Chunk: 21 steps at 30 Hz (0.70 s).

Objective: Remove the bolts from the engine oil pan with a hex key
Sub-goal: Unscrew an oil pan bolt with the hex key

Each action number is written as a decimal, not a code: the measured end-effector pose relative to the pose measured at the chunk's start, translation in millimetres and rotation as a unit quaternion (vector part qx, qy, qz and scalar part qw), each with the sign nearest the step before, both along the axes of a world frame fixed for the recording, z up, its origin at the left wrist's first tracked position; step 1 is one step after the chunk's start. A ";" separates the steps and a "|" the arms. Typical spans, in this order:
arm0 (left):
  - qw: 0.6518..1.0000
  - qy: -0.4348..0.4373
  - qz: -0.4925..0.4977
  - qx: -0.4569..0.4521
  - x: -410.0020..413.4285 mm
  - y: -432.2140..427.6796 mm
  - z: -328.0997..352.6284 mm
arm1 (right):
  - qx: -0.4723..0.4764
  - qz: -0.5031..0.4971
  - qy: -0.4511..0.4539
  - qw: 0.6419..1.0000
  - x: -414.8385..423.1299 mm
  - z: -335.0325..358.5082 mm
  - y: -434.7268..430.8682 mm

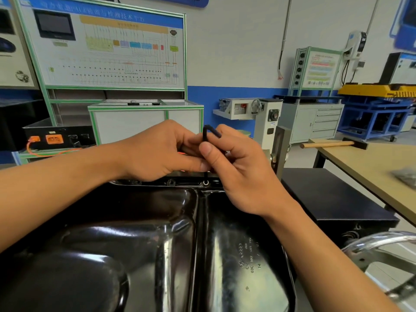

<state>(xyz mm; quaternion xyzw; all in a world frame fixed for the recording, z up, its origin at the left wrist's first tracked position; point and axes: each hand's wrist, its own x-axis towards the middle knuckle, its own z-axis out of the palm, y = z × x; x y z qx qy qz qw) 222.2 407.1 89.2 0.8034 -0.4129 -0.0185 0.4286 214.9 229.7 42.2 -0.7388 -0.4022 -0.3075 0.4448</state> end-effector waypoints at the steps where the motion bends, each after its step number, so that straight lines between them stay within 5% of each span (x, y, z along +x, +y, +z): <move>1: 1.000 -0.001 0.003 -0.009 0.3 -0.6 -0.4 | -0.001 0.000 -0.001 1.000 0.0 -0.9 0.0; 9: 0.994 -0.056 0.090 -0.031 7.0 -12.0 -8.0 | 0.146 -0.013 0.008 0.989 0.1 -3.9 -1.7; 21: 0.999 -0.028 0.037 0.000 5.5 -1.0 -4.3 | 0.033 0.011 0.027 0.999 -1.7 -2.0 -2.5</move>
